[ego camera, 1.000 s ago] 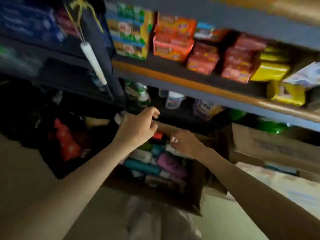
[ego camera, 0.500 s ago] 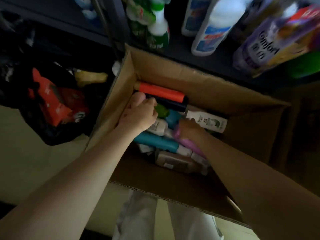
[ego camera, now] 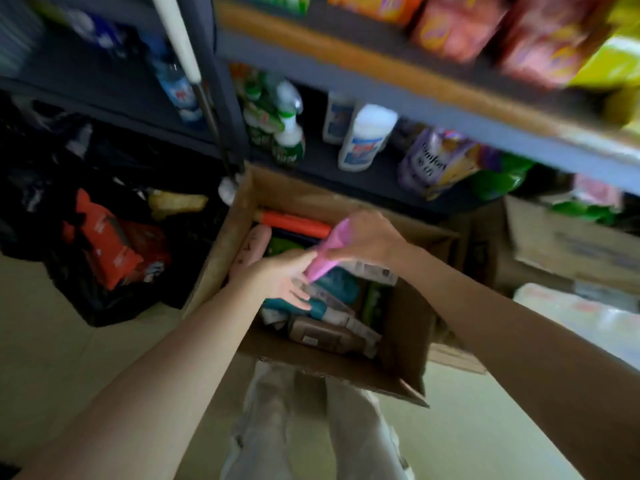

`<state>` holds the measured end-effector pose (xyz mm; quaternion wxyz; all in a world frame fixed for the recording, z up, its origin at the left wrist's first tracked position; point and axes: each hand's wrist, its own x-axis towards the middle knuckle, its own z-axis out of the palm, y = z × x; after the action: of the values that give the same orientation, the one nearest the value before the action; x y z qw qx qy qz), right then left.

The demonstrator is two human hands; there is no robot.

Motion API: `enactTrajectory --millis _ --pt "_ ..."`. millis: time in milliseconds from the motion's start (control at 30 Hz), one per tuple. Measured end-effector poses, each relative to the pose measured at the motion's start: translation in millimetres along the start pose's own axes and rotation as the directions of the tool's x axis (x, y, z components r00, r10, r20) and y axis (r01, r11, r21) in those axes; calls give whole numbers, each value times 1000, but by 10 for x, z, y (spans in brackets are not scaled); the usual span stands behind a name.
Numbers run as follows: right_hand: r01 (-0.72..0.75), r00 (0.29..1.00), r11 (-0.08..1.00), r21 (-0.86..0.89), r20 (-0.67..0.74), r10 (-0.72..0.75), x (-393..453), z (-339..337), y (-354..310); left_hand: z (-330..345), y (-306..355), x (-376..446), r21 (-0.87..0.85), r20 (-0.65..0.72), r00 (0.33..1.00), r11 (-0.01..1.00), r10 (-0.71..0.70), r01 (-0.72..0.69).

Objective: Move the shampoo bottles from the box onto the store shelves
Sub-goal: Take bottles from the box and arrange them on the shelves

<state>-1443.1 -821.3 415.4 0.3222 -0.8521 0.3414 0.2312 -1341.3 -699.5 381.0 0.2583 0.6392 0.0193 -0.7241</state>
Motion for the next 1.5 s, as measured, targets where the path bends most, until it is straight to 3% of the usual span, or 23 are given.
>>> enactTrajectory --millis 100,300,500,600,667,800,867,967,1067,1133,1200,1267,1333,1433,1500 --pt "182 970 982 -51 -156 -188 -518 -843 -536 -56 381 -628 -257 58 998 966 21 -5" --pt "345 776 911 -225 -478 -412 -1720 -2286 -1364 170 1272 -1996 -430 87 879 814 468 -390" --pt "389 484 836 -386 -687 -542 -2787 -3012 -1778 536 1916 -3386 -550 20 656 557 754 -623" --pt "479 364 787 -389 -728 -582 -3032 -3159 -1676 593 2069 -3799 -514 -92 467 360 879 -778" --pt "480 367 808 -342 -758 -539 -3064 -3158 -1561 596 2124 -3974 -418 -195 310 207 930 -884" --pt "414 544 900 -138 -755 -366 -2950 -3156 -1385 650 2190 -4227 -20 -243 -4 -9 970 -1000" --pt "390 619 920 -43 -727 -297 -2850 -3188 -1338 721 2201 -4345 178 -173 -179 -148 969 -973" --pt "371 648 928 -37 -706 -287 -2711 -3210 -1336 822 2216 -4472 452 47 -304 -292 951 -843" --pt "508 570 858 78 -777 -267 -2626 -3204 -1376 921 2281 -4638 589 210 -325 -384 922 -711" --pt "603 415 790 113 -890 -190 -2593 -3221 -1458 1039 2359 -4766 604 201 -360 -404 911 -686" --pt "616 215 785 72 -973 -80 -2588 -3297 -1571 1242 2433 -4849 574 97 -375 -360 922 -736" --pt "570 5 821 -44 -998 -56 -2640 -3420 -1683 1458 2488 -4841 513 -49 -265 -204 963 -834" --pt "513 -105 840 -179 -984 -145 -2722 -3551 -1744 1582 2565 -4808 416 -145 -175 -101 974 -904" --pt "502 -71 818 -281 -956 -285 -2864 -3758 -1701 1598 2700 -4888 224 -164 -106 -68 981 -972" --pt "594 76 775 -214 -945 -319 -2997 -3879 -1627 1577 2776 -4976 94 -108 -45 -35 993 -995"
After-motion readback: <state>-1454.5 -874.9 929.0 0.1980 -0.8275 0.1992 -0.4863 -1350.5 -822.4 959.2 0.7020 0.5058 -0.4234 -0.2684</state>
